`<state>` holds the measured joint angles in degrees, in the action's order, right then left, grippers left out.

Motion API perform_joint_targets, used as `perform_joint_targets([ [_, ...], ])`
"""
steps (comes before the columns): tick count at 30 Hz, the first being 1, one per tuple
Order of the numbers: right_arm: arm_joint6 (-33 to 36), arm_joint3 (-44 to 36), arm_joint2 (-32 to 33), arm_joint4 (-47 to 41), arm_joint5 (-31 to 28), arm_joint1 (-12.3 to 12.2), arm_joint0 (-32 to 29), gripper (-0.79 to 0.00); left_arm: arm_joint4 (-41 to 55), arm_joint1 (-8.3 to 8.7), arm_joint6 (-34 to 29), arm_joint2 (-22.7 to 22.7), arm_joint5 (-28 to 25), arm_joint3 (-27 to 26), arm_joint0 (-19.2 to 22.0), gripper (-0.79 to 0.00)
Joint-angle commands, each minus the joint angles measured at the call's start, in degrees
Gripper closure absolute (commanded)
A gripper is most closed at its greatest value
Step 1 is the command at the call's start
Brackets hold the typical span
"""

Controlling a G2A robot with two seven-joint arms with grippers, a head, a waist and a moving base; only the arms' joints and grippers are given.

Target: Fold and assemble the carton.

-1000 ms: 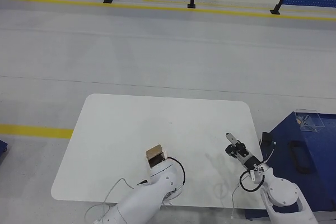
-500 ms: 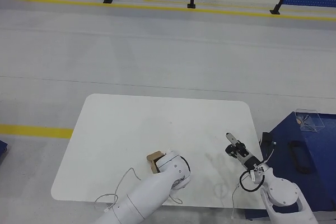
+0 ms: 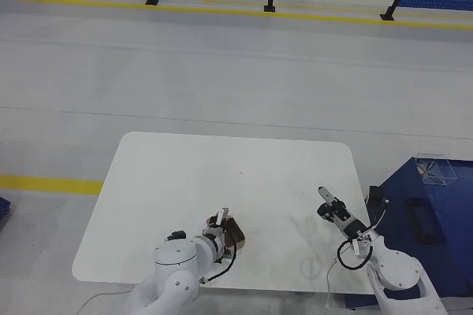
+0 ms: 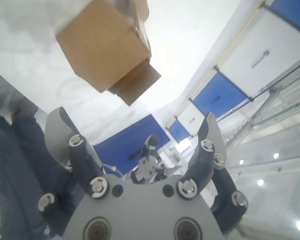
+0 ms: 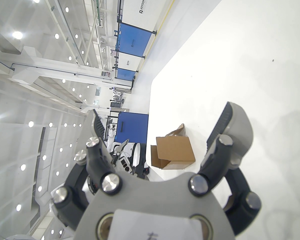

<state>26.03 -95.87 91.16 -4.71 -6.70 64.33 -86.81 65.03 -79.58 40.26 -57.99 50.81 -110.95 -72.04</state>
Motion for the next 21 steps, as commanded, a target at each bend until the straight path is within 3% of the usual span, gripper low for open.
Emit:
perform_joint_targets([
  [1, 0.0, 0.0, 0.0, 0.0, 0.0, 0.0, 0.0, -0.785, 0.2, -0.06, 5.2, 0.2, -0.3, 0.1, 0.1, -0.785],
  [13, 1.4, 0.0, -0.5, 0.0, 0.2, 0.0, -0.2, -0.785, 0.2, -0.06, 5.2, 0.2, -0.3, 0.1, 0.1, -0.785],
  [15, 7.2, -0.7, -1.7, -0.4, 3.1, -0.2, 0.6, -0.785, -7.3, 0.65, 3.5, 1.8, 3.8, -2.4, 0.8, -0.785],
  [17, -0.1, -3.2, -4.2, 8.6, 7.6, 0.0, 1.4, -0.785, -18.9, 2.03, 2.9, 4.3, 7.2, -6.0, 0.7, -0.785],
  [21, -8.6, -7.1, -13.9, 28.9, 21.8, 0.7, 2.8, -0.785, -41.0, 6.50, -0.6, 8.3, 7.2, -6.0, -1.6, -0.785],
])
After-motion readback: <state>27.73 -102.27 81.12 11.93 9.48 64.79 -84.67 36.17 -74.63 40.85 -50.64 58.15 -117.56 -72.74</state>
